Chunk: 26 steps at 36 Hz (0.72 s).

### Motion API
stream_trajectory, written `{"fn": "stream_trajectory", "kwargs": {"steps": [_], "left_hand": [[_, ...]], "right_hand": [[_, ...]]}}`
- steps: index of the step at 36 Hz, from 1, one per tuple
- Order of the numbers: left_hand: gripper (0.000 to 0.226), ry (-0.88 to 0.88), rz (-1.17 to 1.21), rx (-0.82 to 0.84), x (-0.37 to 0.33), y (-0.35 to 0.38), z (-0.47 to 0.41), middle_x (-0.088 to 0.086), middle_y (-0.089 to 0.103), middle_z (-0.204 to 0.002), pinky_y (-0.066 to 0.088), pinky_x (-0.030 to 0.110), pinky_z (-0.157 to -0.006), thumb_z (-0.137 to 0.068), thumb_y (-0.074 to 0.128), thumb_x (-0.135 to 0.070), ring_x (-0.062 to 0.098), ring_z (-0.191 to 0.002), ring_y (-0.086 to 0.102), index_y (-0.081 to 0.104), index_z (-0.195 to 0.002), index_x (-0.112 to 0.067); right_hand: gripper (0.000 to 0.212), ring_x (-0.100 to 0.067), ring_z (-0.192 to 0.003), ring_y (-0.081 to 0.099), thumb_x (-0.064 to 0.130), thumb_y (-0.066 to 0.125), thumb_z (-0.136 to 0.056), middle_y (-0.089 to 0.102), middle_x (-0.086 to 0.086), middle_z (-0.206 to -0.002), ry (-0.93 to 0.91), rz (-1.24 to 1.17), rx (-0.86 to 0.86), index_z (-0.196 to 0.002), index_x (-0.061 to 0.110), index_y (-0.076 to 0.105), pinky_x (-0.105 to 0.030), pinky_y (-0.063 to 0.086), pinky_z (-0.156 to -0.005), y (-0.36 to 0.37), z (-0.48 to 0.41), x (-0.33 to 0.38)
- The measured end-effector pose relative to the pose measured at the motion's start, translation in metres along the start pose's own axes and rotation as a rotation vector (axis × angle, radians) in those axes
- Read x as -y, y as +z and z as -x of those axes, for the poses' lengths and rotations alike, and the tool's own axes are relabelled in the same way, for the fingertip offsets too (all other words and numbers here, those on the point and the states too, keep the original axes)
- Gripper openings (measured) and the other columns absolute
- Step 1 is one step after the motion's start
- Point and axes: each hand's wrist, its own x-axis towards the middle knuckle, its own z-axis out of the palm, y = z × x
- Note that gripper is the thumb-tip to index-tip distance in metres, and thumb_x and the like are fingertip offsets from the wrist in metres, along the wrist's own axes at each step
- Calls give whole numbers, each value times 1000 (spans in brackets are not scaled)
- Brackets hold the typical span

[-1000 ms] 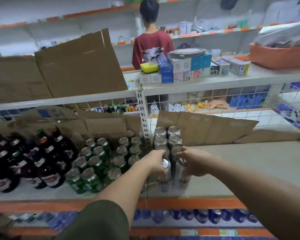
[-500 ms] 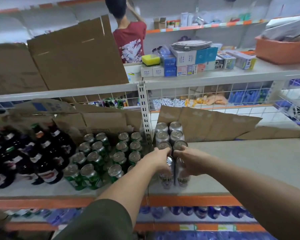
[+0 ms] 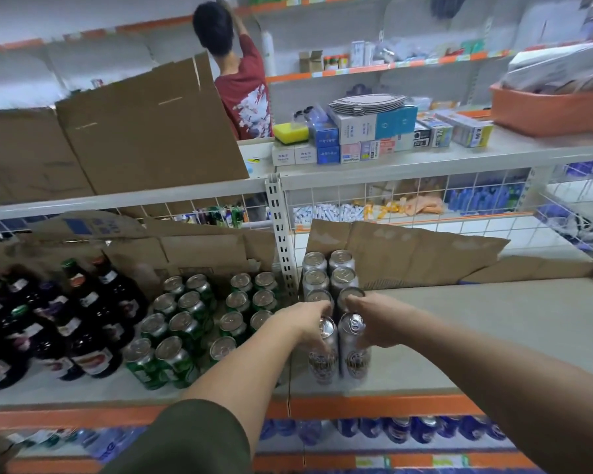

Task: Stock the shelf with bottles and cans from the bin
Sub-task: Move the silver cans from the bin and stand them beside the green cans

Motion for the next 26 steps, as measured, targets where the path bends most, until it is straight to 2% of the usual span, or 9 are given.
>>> {"fn": "stream_trajectory", "kwargs": {"steps": [7, 11, 13, 15, 17, 20, 22, 24, 26], "left_hand": [[70, -3, -3, -5, -1, 1, 4, -2, 58, -139, 53, 45, -97, -76, 85, -34, 24, -119, 59, 46, -134, -28], [71, -22, 11, -3, 1, 2, 3, -1, 57, -141, 53, 45, -97, -75, 85, -36, 24, -119, 59, 45, -134, -28], [81, -59, 6, 3, 2, 4, 1, 6, 48, -148, 52, 47, -101, -75, 86, -39, 28, -124, 56, 38, -140, -29], [104, -112, -15, -10, 0, 4, 2, 16, 26, -157, 43, 52, -111, -75, 87, -42, 37, -140, 39, 20, -152, -27], [123, -135, -74, -46, -1, 1, 4, 19, 9, -161, 29, 53, -121, -73, 88, -47, 40, -151, 14, 3, -158, -22], [137, -155, -38, -28, 0, -4, 5, 18, -7, -165, 18, 55, -124, -73, 87, -50, 42, -154, -5, -14, -160, -24], [136, -170, 15, 18, 1, -6, 4, 14, -18, -167, 24, 56, -122, -75, 84, -52, 42, -155, 1, -21, -159, -31], [131, -162, 91, 79, 3, -4, 0, 13, -21, -168, 33, 53, -119, -78, 82, -54, 42, -153, 19, -20, -158, -39], [123, -143, 119, 118, 6, 2, -4, 14, -3, -171, 35, 49, -119, -80, 78, -56, 37, -151, 27, -13, -160, -38]], "right_hand": [[50, -23, -78, 49, 31, 79, -77, 49, -1, -89, 4, -7, -25, -115, 15, 50, -29, 37, -64, -1, 3, 0], [51, -24, -76, 50, 36, 81, -74, 53, -3, -88, 22, 24, -6, -110, 14, 51, -33, 45, -64, -3, 2, 1], [51, -25, -76, 53, 40, 80, -73, 58, -5, -90, 33, 41, 11, -107, 16, 51, -36, 51, -65, -3, 2, 0], [54, -26, -79, 58, 51, 76, -73, 60, -3, -93, 49, 100, 11, -108, 20, 48, -36, 52, -64, -7, 4, -1], [57, -28, -87, 62, 65, 67, -75, 63, -3, -100, 103, 145, -44, -110, 24, 46, -32, 46, -64, -16, 6, -1], [46, -31, -84, 57, 65, 56, -82, 61, -5, -96, 228, -92, -160, -96, 24, 42, -33, 39, -66, -29, 6, -1], [38, -33, -87, 55, 55, 54, -90, 61, -8, -99, 279, -241, -176, -95, 19, 40, -33, 36, -69, -29, 1, -3], [37, -36, -102, 58, 48, 51, -96, 63, -15, -115, 299, -293, -132, -101, 12, 46, -33, 35, -72, -21, -8, -8], [39, -35, -108, 58, 45, 49, -98, 62, -16, -121, 302, -324, -74, -110, 8, 53, -31, 36, -74, -10, -17, -11]]}}
